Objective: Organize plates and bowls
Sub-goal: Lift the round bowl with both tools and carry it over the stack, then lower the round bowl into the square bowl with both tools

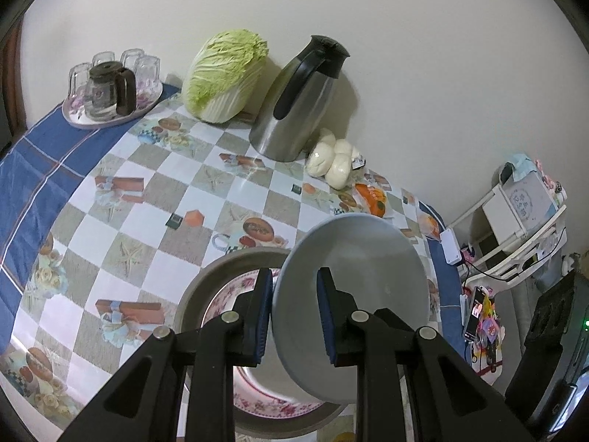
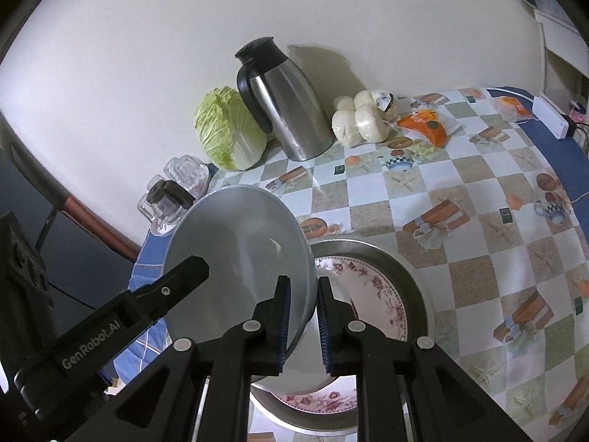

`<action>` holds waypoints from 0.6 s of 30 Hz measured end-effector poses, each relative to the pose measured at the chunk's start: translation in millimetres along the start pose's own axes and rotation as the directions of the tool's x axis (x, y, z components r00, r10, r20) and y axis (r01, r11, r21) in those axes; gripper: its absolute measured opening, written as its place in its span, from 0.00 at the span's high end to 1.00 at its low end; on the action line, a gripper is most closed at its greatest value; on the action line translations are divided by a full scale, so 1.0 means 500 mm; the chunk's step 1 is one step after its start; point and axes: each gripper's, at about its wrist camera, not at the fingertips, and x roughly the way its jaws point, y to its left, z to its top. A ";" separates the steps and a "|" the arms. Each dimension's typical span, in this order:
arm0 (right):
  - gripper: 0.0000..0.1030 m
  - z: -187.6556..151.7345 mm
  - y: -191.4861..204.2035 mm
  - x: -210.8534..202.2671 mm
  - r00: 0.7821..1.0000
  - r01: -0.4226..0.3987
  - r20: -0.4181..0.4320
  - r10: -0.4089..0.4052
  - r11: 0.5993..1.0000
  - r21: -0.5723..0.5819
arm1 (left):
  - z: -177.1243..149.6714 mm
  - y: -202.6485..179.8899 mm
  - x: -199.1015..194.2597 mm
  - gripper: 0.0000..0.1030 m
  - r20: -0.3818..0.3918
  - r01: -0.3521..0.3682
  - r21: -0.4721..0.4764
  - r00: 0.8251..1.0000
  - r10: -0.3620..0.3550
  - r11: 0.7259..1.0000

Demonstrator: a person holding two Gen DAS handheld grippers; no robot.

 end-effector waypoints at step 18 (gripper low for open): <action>0.83 -0.035 -0.003 0.038 0.996 0.033 -0.079 -0.032 0.999 0.004 | -0.034 0.033 0.033 0.77 -0.085 -0.040 -0.018 0.996 0.038 0.999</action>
